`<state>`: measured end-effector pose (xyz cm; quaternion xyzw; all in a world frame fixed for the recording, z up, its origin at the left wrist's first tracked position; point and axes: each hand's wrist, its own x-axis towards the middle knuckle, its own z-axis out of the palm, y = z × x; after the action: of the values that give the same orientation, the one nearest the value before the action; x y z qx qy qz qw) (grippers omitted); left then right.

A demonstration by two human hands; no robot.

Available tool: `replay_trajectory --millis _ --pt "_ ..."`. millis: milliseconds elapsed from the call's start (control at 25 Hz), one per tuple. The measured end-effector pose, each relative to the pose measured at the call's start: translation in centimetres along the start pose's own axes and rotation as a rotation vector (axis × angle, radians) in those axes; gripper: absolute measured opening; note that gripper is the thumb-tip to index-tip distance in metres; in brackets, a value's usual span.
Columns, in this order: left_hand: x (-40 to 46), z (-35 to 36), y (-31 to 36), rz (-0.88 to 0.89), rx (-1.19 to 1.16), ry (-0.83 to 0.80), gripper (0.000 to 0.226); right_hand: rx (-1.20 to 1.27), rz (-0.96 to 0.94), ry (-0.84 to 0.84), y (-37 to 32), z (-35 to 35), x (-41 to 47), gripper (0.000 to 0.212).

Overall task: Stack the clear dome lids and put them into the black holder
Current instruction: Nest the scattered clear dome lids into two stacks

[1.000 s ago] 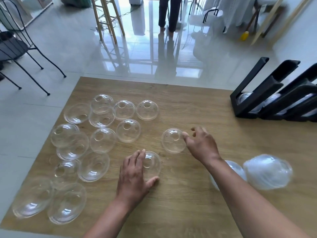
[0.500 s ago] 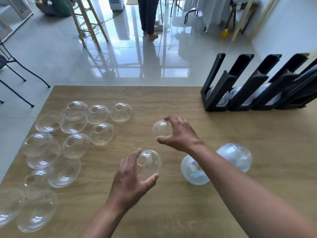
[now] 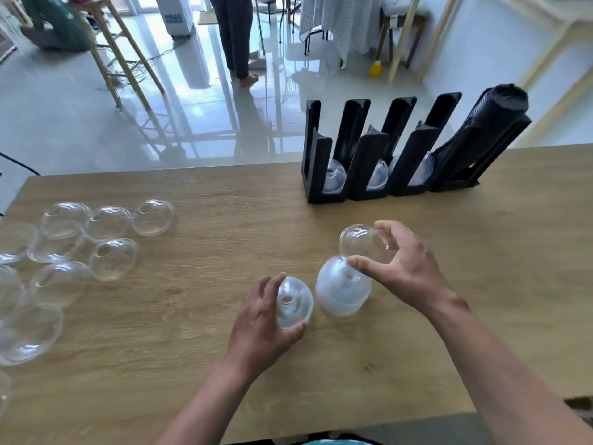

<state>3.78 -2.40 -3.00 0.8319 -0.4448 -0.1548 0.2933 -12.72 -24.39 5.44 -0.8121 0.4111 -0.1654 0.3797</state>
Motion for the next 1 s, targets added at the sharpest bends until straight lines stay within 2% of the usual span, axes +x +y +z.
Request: replay_trajectory --millis 160,360,520,640,760,880,1000 --pt "-0.6 -0.1 0.1 0.005 -0.086 0.008 0.092 -0.101 -0.038 -0.191 1.9 3.5 -1.8 0.094" --pt "-0.6 -0.3 0.5 -0.04 -0.141 0.007 0.095 -0.114 -0.054 -0.167 2.7 4.8 -2.3 0.098" --pt "-1.6 -1.8 -0.4 -0.142 -0.171 -0.041 0.113 -0.269 -0.103 -0.194 0.7 4.4 -1.7 0.106" --pt "-3.2 -4.6 -3.7 -0.225 -0.118 0.105 0.088 -0.239 -0.214 -0.162 -3.3 5.0 -1.0 0.103" --pt "-4.5 -8.8 -8.7 -0.348 0.043 0.268 0.059 -0.212 -0.324 -0.19 -7.9 8.7 0.3 0.082" --pt "-4.9 -13.4 -13.6 -0.474 0.133 0.323 0.056 -0.257 -0.396 -0.307 -13.0 15.3 2.2 0.069" --pt "-3.7 -16.7 -17.1 -0.455 0.189 0.335 0.059 -0.364 -0.46 -0.42 -17.5 22.6 4.7 0.066"
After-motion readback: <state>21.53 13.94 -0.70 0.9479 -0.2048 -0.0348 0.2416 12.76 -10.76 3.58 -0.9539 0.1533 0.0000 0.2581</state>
